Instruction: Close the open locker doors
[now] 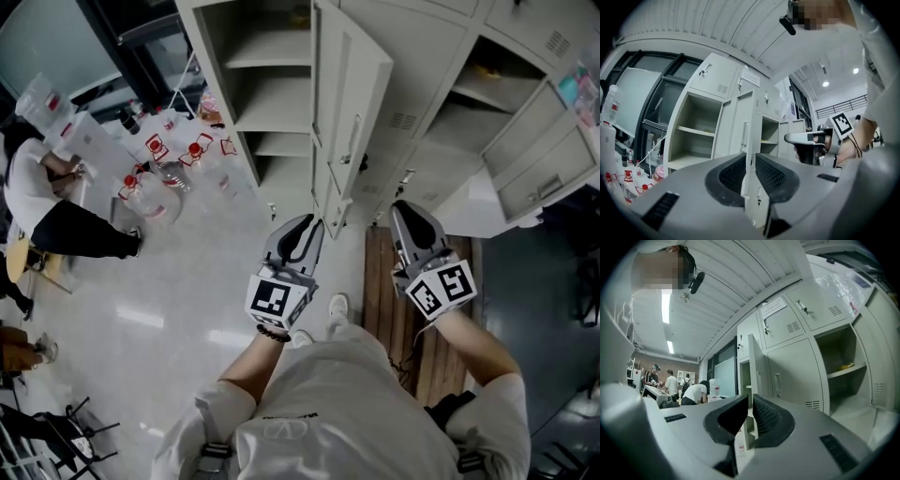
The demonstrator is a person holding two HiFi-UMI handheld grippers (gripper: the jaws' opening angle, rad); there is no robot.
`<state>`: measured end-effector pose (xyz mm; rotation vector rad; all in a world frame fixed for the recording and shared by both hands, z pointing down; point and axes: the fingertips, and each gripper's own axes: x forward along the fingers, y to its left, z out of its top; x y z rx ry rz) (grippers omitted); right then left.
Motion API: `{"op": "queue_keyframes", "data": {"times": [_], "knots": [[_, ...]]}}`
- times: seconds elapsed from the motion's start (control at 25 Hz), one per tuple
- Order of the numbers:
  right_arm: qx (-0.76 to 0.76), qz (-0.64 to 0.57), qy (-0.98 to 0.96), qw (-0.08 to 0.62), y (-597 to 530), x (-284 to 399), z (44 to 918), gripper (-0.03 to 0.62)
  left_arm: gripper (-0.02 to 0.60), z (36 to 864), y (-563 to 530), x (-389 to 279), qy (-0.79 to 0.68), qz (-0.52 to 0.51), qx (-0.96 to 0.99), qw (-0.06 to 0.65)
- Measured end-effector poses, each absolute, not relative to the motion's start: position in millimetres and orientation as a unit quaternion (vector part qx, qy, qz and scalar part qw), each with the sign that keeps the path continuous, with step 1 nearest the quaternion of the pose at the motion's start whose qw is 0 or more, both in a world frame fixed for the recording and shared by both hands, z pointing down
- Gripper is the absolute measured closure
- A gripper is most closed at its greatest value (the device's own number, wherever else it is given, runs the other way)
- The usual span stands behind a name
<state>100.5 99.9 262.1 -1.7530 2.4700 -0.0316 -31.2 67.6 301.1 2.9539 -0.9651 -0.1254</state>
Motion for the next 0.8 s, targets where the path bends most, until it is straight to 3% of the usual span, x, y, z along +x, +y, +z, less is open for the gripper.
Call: {"op": "queue_keyframes", "data": {"times": [0.2,0.6,0.8], "knots": [[-0.556,-0.019,0.829,0.052,72,112,271,0.541,0.520,320,48,2,-0.314,-0.016,0.949,0.016],[-0.516,-0.032,0.855,0.052,25,138,286,0.517,0.420,352,1,55,-0.365,0.022,0.930,0.023],[-0.487,-0.028,0.872,0.047,13,134,294,0.504,0.414,361,-15,70,-0.400,0.029,0.916,0.021]]}}
